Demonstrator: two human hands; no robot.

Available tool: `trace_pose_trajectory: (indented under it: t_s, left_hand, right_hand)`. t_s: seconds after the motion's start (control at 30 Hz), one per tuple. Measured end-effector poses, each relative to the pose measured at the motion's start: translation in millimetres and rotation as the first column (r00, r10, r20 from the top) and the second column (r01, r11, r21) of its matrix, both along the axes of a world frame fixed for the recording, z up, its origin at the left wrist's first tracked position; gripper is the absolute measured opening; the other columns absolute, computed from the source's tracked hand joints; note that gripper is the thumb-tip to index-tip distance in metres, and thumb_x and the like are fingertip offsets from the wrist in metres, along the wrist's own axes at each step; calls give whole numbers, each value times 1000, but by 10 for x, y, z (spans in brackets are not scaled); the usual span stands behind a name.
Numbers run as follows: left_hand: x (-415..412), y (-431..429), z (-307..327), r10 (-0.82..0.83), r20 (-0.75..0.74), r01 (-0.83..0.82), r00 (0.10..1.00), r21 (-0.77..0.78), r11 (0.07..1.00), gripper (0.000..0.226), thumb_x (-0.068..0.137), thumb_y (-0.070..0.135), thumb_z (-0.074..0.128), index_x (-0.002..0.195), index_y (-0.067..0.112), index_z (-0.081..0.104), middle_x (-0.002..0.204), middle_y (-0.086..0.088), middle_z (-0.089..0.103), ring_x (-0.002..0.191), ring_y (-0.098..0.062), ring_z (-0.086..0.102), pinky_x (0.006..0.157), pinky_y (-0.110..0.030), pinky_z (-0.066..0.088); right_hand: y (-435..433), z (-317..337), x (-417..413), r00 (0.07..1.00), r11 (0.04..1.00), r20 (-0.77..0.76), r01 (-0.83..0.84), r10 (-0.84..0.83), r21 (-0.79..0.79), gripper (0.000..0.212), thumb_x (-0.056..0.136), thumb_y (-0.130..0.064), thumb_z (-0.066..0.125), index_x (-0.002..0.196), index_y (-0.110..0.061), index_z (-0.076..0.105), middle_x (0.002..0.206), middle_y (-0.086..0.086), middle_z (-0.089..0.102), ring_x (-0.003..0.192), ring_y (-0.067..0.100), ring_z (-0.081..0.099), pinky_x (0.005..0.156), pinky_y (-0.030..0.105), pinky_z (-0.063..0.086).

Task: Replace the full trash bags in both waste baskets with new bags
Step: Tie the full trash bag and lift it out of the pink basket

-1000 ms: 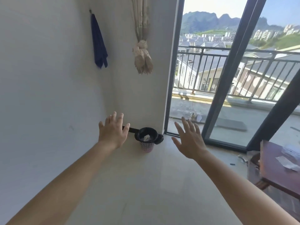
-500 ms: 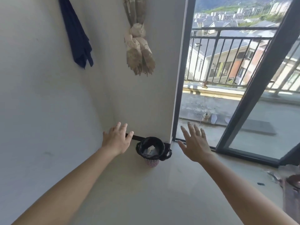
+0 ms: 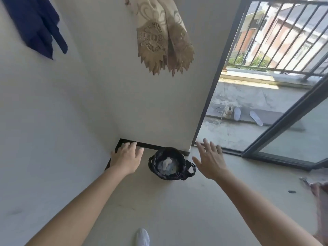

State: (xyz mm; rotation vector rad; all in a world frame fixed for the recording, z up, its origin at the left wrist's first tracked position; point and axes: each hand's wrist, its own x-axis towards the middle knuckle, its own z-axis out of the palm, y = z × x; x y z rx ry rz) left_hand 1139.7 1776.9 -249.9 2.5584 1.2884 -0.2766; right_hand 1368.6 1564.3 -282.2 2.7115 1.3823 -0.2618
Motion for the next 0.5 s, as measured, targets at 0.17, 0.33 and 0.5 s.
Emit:
trace_pose_trajectory:
  t_s: [0.17,0.33,0.5]
  left_hand:
    - [359,440,-516,1,0,-1,1000,-117,993,59,101,53,21,148,19,35,152,-5,40,137,-27,41,110,-49,31]
    - [717,519,-1499,94,29,-88,995,-172,981,56,102,50,25,143,18,43,144,-8,50,129,-29,48,103,-43,38]
    - [1010,333,-3015,235,69,-211,969,-253,944,48,102,46,31,137,17,48,136,-10,55,124,-31,50,101,-45,39]
  right_hand:
    - [312,-497,144,995,994,-72,62,-68,-85,71,100,-60,25,159,-23,9,166,11,12,150,34,18,122,50,13]
    - [540,-1398,528,970,987,-190,140,-152,-78,67,101,-56,32,157,-21,20,162,12,26,146,32,30,120,45,22]
    - [723,-2856,839,929,975,-298,215,-221,-53,63,100,-49,40,152,-16,28,154,16,37,137,35,41,112,44,32]
